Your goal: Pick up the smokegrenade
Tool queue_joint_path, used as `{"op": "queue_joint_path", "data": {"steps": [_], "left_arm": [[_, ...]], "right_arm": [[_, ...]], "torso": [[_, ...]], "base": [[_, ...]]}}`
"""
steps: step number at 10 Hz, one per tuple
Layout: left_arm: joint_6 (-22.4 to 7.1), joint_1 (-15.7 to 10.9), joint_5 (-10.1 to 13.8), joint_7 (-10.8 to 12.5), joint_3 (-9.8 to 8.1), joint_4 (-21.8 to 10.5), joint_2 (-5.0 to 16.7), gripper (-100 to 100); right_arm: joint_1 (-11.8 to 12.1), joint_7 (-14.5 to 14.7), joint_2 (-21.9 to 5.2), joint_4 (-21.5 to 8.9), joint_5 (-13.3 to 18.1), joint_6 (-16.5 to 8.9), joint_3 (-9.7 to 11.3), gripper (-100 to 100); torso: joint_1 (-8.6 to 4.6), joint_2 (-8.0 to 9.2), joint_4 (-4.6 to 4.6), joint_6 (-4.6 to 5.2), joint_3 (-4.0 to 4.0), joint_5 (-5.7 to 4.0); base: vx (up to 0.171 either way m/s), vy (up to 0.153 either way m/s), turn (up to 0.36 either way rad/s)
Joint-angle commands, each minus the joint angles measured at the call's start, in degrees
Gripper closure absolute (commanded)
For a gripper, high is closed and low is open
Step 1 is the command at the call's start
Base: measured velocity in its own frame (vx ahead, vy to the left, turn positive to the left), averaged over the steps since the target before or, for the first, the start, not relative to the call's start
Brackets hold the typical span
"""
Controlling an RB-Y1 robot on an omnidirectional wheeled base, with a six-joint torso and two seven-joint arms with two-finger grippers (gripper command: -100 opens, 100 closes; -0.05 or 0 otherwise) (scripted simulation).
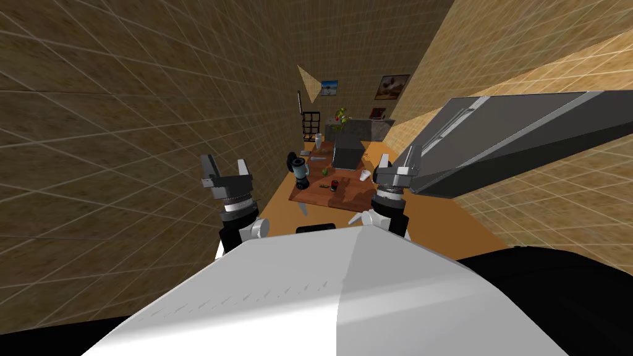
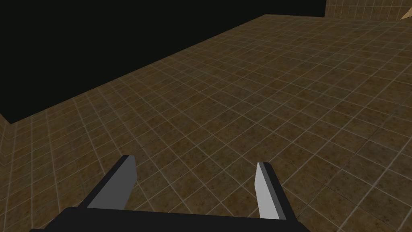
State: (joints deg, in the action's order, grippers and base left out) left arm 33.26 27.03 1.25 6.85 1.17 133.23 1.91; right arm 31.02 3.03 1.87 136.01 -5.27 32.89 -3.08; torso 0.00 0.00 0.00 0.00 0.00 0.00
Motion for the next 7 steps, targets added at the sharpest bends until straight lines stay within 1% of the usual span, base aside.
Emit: {"op": "queue_joint_path", "data": {"steps": [1, 4, 6, 7], "left_arm": [[0.0, 0.0, 0.0, 0.0, 0.00, 0.0, 0.0, 0], [0.0, 0.0, 0.0, 0.0, 0.01, 0.0, 0.0, 0], [0.0, 0.0, 0.0, 0.0, 0.01, 0.0, 0.0, 0], [0.0, 0.0, 0.0, 0.0, 0.01, 0.0, 0.0, 0]], "right_arm": [[-0.4, -0.2, -2.2, -0.5, 0.6, -0.3, 0.1, -100], [-1.7, -1.2, -6.9, -2.5, 3.3, -1.4, 0.4, -100], [-2.9, -2.1, -9.6, -4.7, 6.3, -2.5, 0.9, -100], [-3.5, -2.6, -10.9, -6.0, 8.1, -3.2, 1.2, -100]], "torso": [[0.00, 0.00, 0.00, 0.00, 0.00, 0.00], [0.25, -0.07, -0.01, -0.02, -0.04, 0.06], [0.40, -0.05, -0.01, -0.02, -0.03, 0.09], [0.45, -0.10, -0.02, -0.03, -0.06, 0.10]], "base": [[-0.002, 0.024, 0.066], [0.010, 0.074, 0.138], [0.017, 0.114, 0.182], [0.027, 0.129, 0.294]]}}
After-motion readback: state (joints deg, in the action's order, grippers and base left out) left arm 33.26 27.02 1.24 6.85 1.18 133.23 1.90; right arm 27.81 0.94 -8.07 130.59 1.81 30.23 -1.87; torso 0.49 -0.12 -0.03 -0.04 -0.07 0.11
